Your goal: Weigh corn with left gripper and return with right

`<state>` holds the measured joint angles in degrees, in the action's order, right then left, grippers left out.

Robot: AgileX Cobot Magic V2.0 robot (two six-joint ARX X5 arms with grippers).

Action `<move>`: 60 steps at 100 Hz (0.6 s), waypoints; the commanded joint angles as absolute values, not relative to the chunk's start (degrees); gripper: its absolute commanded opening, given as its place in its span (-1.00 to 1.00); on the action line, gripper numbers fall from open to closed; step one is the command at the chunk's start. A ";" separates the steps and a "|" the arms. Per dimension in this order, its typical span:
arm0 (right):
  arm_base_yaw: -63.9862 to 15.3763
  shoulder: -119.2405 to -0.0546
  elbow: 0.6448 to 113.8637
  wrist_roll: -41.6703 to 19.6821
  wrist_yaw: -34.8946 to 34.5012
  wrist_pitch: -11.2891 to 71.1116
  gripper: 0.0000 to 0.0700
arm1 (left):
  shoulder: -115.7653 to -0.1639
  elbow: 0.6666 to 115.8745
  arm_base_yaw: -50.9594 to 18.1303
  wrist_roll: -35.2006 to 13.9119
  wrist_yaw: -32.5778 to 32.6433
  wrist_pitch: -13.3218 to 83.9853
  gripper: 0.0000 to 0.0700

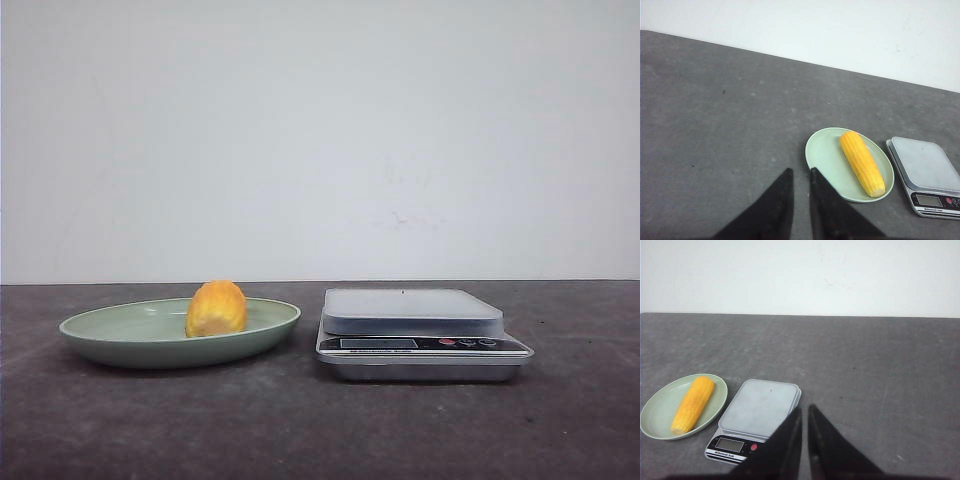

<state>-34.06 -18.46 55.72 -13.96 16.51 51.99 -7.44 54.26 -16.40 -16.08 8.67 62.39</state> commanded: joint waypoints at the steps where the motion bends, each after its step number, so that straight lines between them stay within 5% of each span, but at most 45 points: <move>1: -34.37 -18.48 56.58 -14.59 16.51 51.40 -0.96 | -7.46 54.85 -16.51 -15.90 8.49 61.71 -0.95; 44: -34.37 -18.48 56.58 -14.59 16.51 51.40 -0.96 | -7.46 54.74 -15.75 -15.53 9.19 61.65 -0.95; 60: -34.37 -18.48 56.58 -14.59 16.51 51.40 -0.96 | -6.70 50.09 -11.40 -14.66 10.44 53.76 -0.95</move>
<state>-34.06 -18.46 55.72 -13.96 16.51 51.99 -7.31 51.88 -12.62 -16.03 9.34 57.67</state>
